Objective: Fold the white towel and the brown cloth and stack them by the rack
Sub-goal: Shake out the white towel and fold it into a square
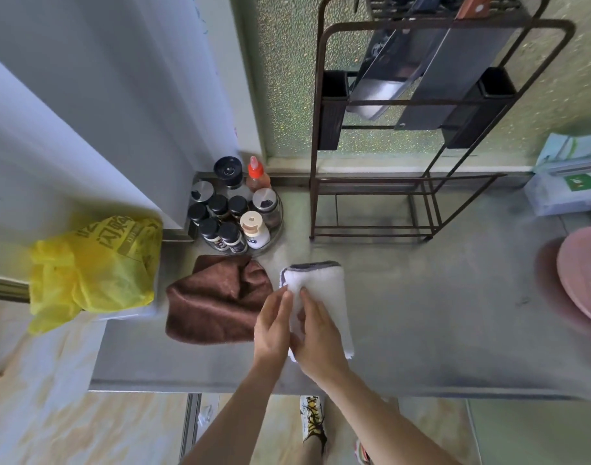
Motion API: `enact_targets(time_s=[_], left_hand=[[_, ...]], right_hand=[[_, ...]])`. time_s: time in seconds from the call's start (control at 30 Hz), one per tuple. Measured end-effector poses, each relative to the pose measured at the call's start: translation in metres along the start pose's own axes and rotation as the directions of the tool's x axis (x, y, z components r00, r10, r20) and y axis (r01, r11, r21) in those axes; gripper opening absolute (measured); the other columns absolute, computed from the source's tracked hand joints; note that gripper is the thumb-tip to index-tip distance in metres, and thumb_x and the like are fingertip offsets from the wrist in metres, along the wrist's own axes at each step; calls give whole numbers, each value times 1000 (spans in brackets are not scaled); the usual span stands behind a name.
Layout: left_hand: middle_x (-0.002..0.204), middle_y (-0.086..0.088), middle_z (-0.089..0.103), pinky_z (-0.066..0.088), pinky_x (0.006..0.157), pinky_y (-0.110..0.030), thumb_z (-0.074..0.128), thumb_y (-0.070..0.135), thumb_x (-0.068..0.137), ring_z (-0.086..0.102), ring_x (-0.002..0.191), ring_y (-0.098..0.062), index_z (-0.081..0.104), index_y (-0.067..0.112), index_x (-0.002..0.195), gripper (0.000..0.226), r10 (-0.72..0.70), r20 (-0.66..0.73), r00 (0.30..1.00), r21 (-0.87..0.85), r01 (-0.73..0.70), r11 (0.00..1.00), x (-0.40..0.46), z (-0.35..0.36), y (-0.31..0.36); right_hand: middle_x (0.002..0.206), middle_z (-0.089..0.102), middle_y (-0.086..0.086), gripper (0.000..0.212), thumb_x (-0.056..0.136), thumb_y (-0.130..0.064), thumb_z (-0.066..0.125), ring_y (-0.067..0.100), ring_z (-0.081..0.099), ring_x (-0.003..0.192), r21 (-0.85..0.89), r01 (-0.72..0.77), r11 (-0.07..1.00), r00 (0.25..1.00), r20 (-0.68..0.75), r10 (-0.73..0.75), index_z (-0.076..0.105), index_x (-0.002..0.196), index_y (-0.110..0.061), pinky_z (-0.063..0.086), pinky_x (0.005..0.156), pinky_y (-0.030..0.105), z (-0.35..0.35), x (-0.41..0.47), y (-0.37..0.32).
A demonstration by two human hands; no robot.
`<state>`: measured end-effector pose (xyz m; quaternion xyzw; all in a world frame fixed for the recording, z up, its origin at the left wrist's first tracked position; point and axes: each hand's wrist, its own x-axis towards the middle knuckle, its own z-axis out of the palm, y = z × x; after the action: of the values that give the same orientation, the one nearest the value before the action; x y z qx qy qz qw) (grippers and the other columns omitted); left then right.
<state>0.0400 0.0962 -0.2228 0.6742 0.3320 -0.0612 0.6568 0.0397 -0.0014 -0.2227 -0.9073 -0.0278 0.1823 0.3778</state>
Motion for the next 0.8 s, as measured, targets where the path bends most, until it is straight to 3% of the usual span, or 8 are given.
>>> enact_targets(time_s=[0.1, 0.17, 0.27, 0.3, 0.37, 0.47, 0.57, 0.8], left_hand=[[115, 5, 70, 52, 86, -34, 63, 41, 92, 67, 103, -15, 53, 38, 130, 38, 180, 1, 984, 330, -170, 929, 8, -3, -7], [132, 2, 57, 47, 95, -33, 58, 31, 98, 56, 117, -16, 43, 37, 141, 47, 372, 47, 927, 469, -349, 811, 12, -2, -11], [158, -9, 31, 34, 116, -43, 59, 11, 96, 29, 145, -26, 41, 28, 148, 58, 639, 215, 738, 700, -573, 427, 25, -1, -18], [162, -12, 26, 32, 118, -45, 61, 4, 92, 22, 150, -29, 39, 25, 150, 65, 660, 315, 682, 715, -628, 308, 30, 0, -22], [166, -13, 17, 31, 119, -47, 62, 1, 87, 14, 154, -27, 26, 23, 155, 79, 606, 456, 652, 709, -678, 196, 40, 0, -31], [168, -10, 5, 28, 120, -45, 52, 9, 93, 5, 155, -22, 16, 21, 158, 76, 512, 506, 694, 728, -662, 178, 51, -2, -39], [168, -10, -1, 26, 122, -43, 42, 16, 98, 1, 155, -21, 12, 20, 159, 68, 465, 533, 707, 737, -658, 154, 59, -5, -48], [168, -9, -3, 21, 124, -37, 23, 31, 106, 0, 155, -20, 5, 18, 159, 57, 446, 532, 720, 756, -641, 134, 68, -2, -51]], right_hand=[[132, 59, 1, 66, 90, -14, 57, 17, 57, 120, 56, 26, 998, 995, 91, -31, 34, 151, -20, 49, 99, 32, -2, 1, 6], [120, 66, -4, 46, 90, -13, 54, 13, 63, 109, 96, 90, 991, 996, 14, -92, 53, 134, -25, 52, 94, 33, -12, 0, 9], [134, 56, 0, 43, 89, -14, 58, 20, 52, 124, -210, 209, 955, 941, -223, -255, 55, 132, -20, 45, 104, 34, -25, -1, 25], [148, 46, 4, 50, 91, -20, 57, 23, 42, 137, -299, 206, 932, 935, -220, -277, 48, 140, -18, 39, 112, 36, -27, 1, 29], [165, 19, 7, 66, 96, -34, 51, 23, 14, 153, -416, 234, 879, 944, -119, -308, 26, 155, -16, 22, 122, 37, -25, 7, 37], [168, 1, 8, 70, 101, -45, 36, 24, -3, 154, -515, 279, 810, 945, -1, -326, 8, 158, -15, 19, 123, 44, -14, 15, 49], [168, -2, 8, 70, 102, -51, 27, 24, -5, 154, -560, 252, 789, 959, 36, -281, 5, 158, -16, 22, 121, 49, -6, 20, 62], [168, -4, 8, 71, 101, -53, 26, 26, -7, 154, -571, 231, 788, 969, 58, -241, 4, 158, -16, 20, 121, 53, 1, 27, 67]])
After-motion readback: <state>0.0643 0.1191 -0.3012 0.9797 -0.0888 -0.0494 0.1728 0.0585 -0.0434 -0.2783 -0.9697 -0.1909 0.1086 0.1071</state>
